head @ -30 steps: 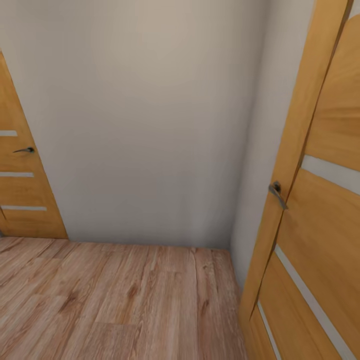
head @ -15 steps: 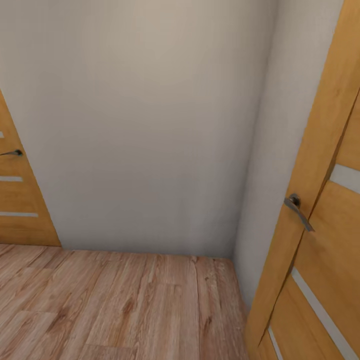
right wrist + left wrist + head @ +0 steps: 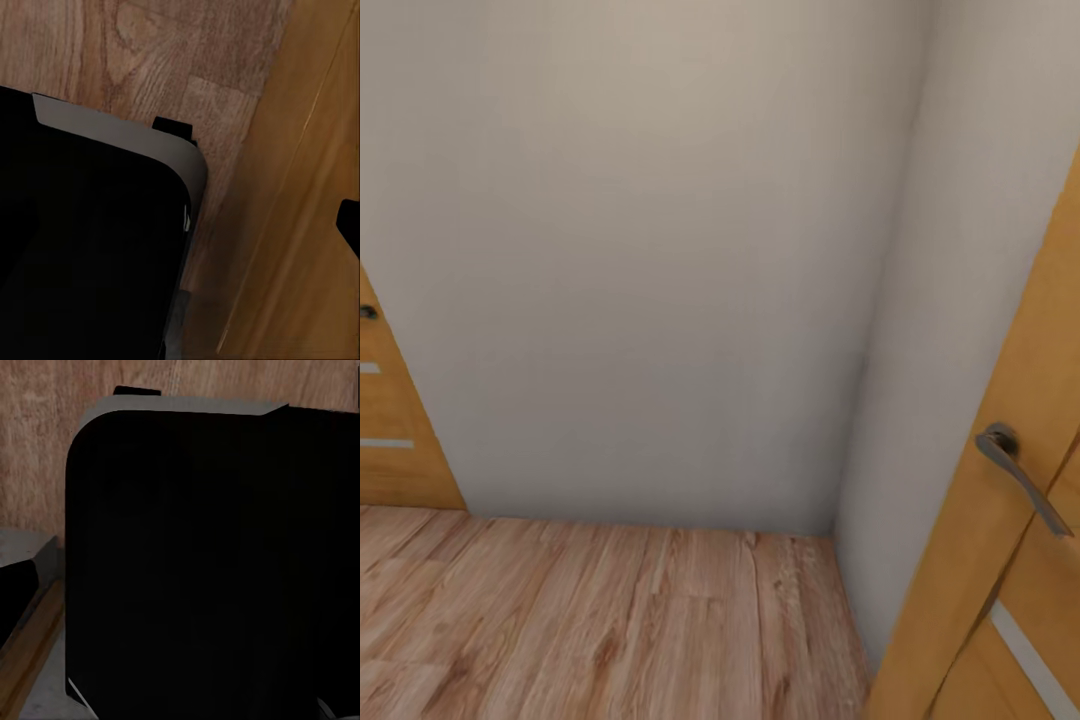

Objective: Move the two storage containers from the living room to the garage. In the garage, place one container on the floor and stack the other container on top of it (either order is fine).

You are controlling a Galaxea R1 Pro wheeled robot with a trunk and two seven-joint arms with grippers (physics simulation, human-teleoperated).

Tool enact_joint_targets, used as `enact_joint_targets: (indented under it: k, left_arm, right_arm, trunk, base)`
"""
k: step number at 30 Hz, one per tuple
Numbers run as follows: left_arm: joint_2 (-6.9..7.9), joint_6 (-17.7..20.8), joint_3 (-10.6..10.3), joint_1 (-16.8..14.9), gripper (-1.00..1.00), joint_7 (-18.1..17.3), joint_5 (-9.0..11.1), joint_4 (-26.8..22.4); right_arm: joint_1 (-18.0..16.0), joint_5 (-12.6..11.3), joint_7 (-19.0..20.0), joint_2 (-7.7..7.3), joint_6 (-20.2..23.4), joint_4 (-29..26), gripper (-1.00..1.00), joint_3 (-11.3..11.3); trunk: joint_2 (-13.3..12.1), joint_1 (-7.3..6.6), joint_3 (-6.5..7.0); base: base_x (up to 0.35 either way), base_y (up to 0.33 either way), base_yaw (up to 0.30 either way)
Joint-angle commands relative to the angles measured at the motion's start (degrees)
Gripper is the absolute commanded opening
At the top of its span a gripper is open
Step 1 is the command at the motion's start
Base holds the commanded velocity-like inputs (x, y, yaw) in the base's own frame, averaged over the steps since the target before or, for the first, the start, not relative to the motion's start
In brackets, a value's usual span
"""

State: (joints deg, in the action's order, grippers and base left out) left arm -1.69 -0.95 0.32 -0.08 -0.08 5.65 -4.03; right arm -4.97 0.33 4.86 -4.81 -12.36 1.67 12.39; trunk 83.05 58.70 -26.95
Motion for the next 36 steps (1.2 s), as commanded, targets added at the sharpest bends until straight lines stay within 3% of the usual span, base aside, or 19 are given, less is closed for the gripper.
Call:
enact_joint_targets:
  k: [1,6,23,26,30,36]
  left_arm:
    - [0.00,-0.1,0.0,0.0,1.00,0.0,0.6,0.0]
    - [0.01,-0.1,0.0,0.0,1.00,0.0,0.6,0.0]
    - [-0.02,-0.1,0.0,0.0,1.00,0.0,0.6,0.0]
    - [-0.01,-0.1,0.0,0.0,1.00,0.0,0.6,0.0]
    - [0.00,-0.1,0.0,0.0,1.00,0.0,0.6,0.0]
    - [0.02,-0.1,0.0,0.0,1.00,0.0,0.6,0.0]
  right_arm:
    - [-0.1,0.0,0.1,-0.01,-0.4,0.2,1.00,0.1]
    - [-0.1,-0.1,0.1,-0.02,-0.4,0.2,1.00,0.1]
    - [-0.1,-0.4,-0.2,0.19,-0.5,0.2,1.00,-0.2]
    - [-0.1,-0.5,-1.5,0.64,-0.3,0.2,1.00,-0.4]
    - [-0.1,-0.6,-7.0,1.18,0.2,0.2,1.00,-0.4]
    - [-0.1,-1.1,-9.3,1.22,0.1,0.2,1.00,-0.7]
  trunk:
    - [0.0,0.03,-0.05]
    - [0.0,0.03,-0.05]
    - [0.0,0.03,-0.05]
    - [0.0,0.03,-0.05]
    - [0.0,0.03,-0.05]
    - [0.0,0.03,-0.05]
  base:
    - [0.322,0.000,0.000]
    - [0.322,0.000,0.071]
    - [0.322,0.000,0.264]
    - [0.322,0.000,0.274]
    - [0.322,0.000,0.274]
    - [0.322,0.000,0.274]
